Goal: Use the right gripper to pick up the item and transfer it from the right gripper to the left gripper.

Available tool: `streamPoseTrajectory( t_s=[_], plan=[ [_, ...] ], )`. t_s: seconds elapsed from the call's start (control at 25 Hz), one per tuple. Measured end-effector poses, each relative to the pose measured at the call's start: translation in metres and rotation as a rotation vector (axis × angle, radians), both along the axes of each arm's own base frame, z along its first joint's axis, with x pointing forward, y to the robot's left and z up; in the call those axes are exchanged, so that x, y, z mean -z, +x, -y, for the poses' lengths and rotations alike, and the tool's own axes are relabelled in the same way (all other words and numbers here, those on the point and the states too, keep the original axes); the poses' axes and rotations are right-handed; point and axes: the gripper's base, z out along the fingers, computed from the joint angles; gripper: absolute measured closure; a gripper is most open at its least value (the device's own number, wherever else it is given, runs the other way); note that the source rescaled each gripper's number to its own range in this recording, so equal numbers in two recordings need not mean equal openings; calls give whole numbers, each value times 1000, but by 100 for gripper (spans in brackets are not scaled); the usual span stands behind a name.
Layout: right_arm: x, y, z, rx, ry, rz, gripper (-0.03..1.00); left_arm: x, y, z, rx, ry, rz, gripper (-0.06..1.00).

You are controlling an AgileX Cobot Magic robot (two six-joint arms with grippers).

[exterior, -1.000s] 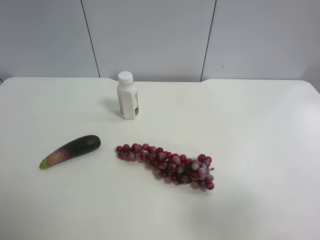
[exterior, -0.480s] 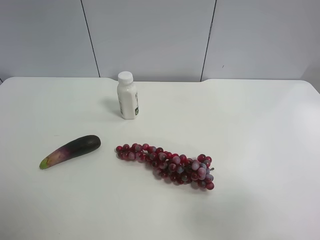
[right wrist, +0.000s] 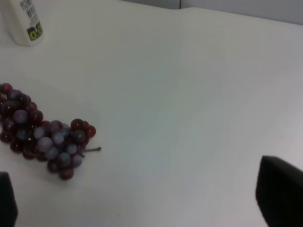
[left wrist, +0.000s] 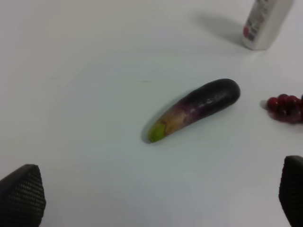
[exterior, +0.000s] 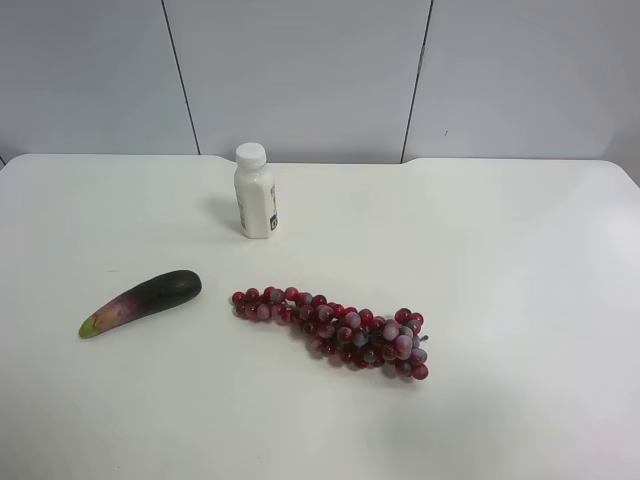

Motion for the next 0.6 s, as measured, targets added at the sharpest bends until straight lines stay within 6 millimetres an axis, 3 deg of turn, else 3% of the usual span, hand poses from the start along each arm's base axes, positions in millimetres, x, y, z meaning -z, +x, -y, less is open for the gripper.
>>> streamPoseTrajectory(
  t_s=[0.6],
  plan=[
    [0, 0, 0, 54, 0, 0, -3, 0, 0, 0, -8, -1, 0, -6]
  ],
)
